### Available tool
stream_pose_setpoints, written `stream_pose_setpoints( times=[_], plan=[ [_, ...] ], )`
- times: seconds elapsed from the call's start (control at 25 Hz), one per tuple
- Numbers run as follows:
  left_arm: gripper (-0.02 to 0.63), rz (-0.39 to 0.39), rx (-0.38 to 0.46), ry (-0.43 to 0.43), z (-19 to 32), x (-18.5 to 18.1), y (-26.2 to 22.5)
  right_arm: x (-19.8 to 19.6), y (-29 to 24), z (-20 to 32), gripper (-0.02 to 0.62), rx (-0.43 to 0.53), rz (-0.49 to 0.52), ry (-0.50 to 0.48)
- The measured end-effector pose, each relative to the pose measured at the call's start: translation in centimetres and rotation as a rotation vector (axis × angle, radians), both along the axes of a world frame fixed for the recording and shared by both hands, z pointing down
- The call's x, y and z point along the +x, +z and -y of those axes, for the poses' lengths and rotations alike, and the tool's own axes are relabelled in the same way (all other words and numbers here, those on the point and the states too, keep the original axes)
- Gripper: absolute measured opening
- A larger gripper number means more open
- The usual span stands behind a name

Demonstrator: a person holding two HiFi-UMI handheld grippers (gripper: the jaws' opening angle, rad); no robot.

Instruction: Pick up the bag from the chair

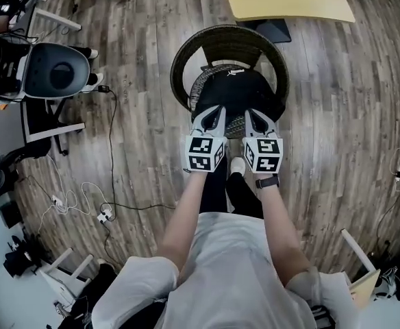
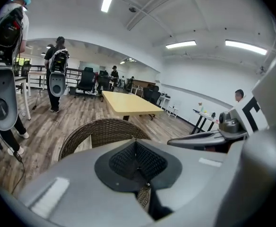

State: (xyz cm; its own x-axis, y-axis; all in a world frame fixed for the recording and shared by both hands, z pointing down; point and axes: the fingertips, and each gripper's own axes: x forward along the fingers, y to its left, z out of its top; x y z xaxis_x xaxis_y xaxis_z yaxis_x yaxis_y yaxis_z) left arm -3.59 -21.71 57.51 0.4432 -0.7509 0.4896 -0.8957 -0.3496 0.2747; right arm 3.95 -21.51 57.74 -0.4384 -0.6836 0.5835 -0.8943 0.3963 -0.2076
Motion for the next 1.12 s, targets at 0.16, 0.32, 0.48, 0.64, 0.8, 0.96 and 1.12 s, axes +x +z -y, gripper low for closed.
stream_pose_setpoints(
  times=[0.16, 0.32, 0.48, 0.64, 0.8, 0.96, 1.12],
  plan=[
    [0.003, 0.033, -0.05, 0.012, 0.7, -0.9, 5.0, -0.7, 5.0, 0.7, 0.0, -0.054, -0.052, -0.046],
    [0.005, 0.057, -0.117, 0.027, 0.4, -1.2, 9.8, -1.1, 9.3, 0.7, 0.0, -0.102, -0.076, -0.076],
    [0.003, 0.053, -0.189, 0.025, -0.2, -1.4, 14.4, -1.3, 13.5, 0.6, 0.0, -0.148, -0.104, -0.088],
    [0.025, 0.074, -0.224, 0.058, -0.9, -1.8, 18.4, -1.5, 17.3, 0.5, 0.0, -0.176, -0.154, -0.127],
    [0.066, 0.073, -0.274, 0.073, -1.2, -2.4, 21.6, -0.7, 21.0, 0.6, 0.002, -0.231, -0.155, -0.122],
    [0.098, 0.083, -0.339, 0.09, -1.3, -2.2, 25.6, 0.0, 24.7, 0.7, 0.003, -0.285, -0.14, -0.078],
    [0.136, 0.038, -0.432, 0.075, -2.1, -1.5, 29.6, -0.1, 28.8, -0.6, 0.172, -0.366, -0.121, -0.045]
  ],
)
